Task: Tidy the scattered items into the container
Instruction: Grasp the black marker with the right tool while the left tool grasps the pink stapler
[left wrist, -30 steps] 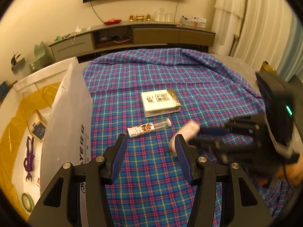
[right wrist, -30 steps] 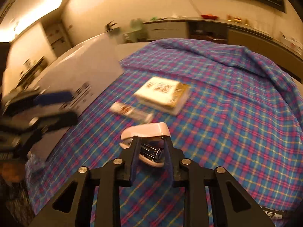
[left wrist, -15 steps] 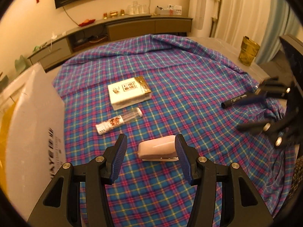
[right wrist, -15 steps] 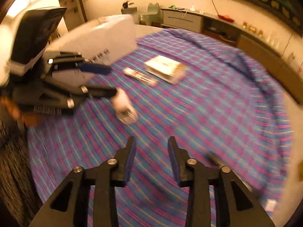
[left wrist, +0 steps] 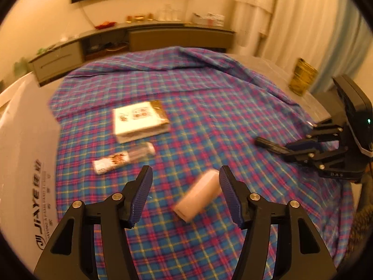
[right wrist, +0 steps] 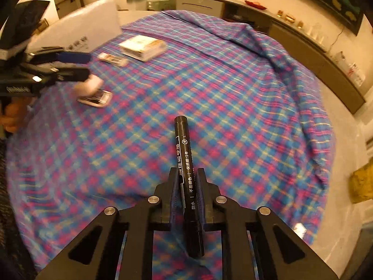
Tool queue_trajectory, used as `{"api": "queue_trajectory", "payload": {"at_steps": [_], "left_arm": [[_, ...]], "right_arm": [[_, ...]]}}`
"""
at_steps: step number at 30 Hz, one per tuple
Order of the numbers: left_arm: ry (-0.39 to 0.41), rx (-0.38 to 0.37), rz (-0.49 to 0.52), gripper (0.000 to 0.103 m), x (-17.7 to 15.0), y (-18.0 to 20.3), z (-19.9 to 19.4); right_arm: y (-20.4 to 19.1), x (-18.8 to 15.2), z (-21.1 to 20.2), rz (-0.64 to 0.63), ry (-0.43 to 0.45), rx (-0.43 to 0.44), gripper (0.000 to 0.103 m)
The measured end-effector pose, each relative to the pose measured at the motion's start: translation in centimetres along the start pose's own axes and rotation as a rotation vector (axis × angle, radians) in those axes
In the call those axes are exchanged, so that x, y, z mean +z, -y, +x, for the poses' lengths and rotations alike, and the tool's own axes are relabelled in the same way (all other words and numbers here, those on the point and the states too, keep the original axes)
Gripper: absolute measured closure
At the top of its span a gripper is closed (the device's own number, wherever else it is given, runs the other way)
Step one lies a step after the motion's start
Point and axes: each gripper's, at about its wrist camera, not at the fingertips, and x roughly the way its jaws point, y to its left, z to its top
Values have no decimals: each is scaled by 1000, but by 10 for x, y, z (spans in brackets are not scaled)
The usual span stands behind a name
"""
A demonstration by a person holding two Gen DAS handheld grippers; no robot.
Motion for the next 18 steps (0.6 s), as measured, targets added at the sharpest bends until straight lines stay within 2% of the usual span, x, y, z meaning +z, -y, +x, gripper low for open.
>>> {"api": "queue_trajectory", "payload": {"at_steps": [1, 4, 7, 10, 11, 12, 13, 18], "left_arm": [[-19, -22, 18, 41, -1, 4, 1], [-22, -23, 71, 41, -6, 15, 1], [-6, 18, 123, 41, -9, 22, 4], [-22, 39, 124, 42, -11, 21, 13], [-34, 37, 118, 47, -12, 20, 16], [-48, 44, 113, 69, -13, 18, 20], [-66, 49, 110, 78, -15, 17, 24], [-61, 38, 85, 79, -15, 16, 18]], "right_arm": [[-6, 2, -1, -3, 2, 15, 88], [-23, 10, -7, -6, 18, 51, 88], [-39, 14, -10, -23, 33, 73, 88], [-45, 12, -9, -24, 26, 71, 88], [-46, 9, -6, -19, 19, 66, 88], [-46, 5, -2, -11, 6, 62, 88], [-45, 3, 2, -3, 4, 62, 88], [-40, 5, -5, 63, 27, 74, 88]]}}
